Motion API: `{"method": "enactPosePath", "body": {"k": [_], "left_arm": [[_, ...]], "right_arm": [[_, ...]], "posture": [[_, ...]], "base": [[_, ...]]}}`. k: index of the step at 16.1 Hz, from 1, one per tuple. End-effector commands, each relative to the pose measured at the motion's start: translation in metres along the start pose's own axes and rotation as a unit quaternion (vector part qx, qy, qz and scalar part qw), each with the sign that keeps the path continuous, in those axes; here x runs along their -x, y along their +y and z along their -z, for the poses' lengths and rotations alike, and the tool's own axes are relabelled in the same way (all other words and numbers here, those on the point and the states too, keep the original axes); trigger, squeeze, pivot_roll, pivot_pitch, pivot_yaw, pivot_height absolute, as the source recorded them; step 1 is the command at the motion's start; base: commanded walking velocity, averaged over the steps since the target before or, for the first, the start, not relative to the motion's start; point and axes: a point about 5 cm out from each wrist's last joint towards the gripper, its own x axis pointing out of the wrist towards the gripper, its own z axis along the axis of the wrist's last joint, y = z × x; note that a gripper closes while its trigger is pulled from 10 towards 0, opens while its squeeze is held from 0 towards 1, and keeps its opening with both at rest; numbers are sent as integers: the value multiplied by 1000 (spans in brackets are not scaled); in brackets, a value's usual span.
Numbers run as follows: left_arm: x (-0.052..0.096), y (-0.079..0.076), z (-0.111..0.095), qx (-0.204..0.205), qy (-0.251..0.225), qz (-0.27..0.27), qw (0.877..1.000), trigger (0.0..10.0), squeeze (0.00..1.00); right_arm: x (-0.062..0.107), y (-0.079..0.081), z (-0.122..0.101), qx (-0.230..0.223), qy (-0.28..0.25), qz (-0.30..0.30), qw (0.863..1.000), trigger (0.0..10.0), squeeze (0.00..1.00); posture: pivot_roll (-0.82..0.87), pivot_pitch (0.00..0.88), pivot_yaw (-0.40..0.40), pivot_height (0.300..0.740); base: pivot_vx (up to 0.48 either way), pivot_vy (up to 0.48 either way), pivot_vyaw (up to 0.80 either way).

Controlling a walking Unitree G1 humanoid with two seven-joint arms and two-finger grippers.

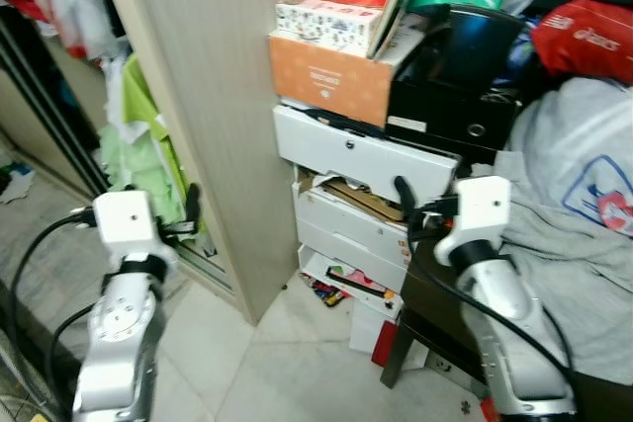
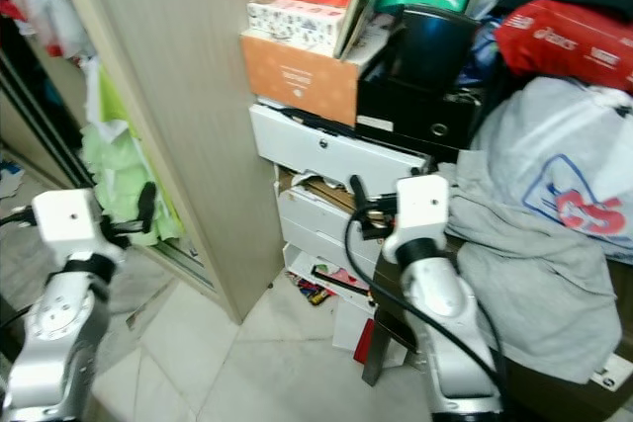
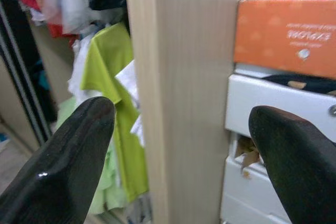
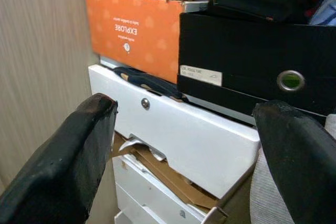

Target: Clean up the room

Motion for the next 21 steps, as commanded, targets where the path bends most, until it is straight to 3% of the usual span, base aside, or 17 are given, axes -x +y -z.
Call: {"method": "enactPosePath", "body": {"k": [1,21], "left_arm": [[1,8,3,-9,6,-11,1000,10000,0],[-6,3,0,-4,-3,-22,1000,10000,0]], "right_arm": [[-3,8,-3,-1,-7,-14,1000,10000,0],[-10,6,-6,-3,-15,-23,1000,10000,0]], "posture": [[-95,0,25,740],[-102,0,19,740]], "base": [[0,0,800],[0,0,744]]}}
